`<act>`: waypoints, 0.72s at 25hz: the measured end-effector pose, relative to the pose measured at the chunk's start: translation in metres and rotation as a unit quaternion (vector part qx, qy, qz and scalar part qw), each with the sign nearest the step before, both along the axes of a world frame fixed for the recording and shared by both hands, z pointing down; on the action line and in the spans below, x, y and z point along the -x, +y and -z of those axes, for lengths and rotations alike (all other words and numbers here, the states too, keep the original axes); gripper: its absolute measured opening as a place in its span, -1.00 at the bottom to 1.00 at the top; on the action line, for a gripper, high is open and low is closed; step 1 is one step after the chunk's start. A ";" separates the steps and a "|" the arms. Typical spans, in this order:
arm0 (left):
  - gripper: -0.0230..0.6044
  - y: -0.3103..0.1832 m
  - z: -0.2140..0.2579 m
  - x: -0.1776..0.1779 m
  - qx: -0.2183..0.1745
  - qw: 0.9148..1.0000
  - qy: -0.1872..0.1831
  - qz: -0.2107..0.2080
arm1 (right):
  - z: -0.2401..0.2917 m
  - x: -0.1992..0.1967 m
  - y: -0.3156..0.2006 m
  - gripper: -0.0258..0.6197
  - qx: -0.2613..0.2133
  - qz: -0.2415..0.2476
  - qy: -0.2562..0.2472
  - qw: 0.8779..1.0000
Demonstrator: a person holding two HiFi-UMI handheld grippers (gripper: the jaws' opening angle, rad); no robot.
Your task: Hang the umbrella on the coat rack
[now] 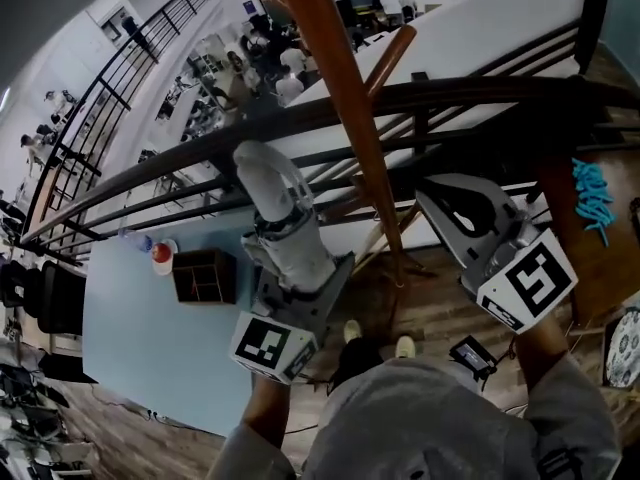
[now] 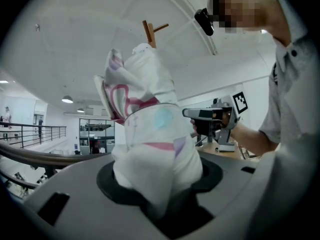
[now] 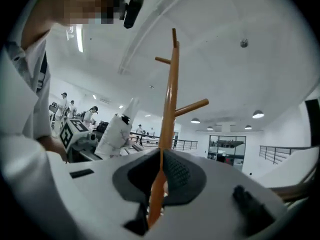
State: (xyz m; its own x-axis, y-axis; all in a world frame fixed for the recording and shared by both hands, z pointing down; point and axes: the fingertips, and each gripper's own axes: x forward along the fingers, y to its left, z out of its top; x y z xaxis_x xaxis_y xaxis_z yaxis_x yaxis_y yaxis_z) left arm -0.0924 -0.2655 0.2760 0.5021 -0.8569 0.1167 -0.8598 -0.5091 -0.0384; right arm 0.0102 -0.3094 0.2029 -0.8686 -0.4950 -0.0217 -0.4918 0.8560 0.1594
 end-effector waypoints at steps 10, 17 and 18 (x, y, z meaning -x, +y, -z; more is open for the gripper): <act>-0.15 0.011 -0.074 0.001 0.045 0.992 -0.028 -0.113 | -0.030 0.016 0.009 -0.82 0.042 -0.048 -0.013 0.998; -0.15 0.002 -0.093 0.040 0.062 0.986 -0.011 -0.155 | -0.041 0.048 0.015 -0.82 0.067 -0.116 0.000 0.991; -0.15 0.001 -0.094 0.041 0.062 0.984 -0.009 -0.166 | -0.043 0.051 0.016 -0.82 0.069 -0.125 0.003 0.990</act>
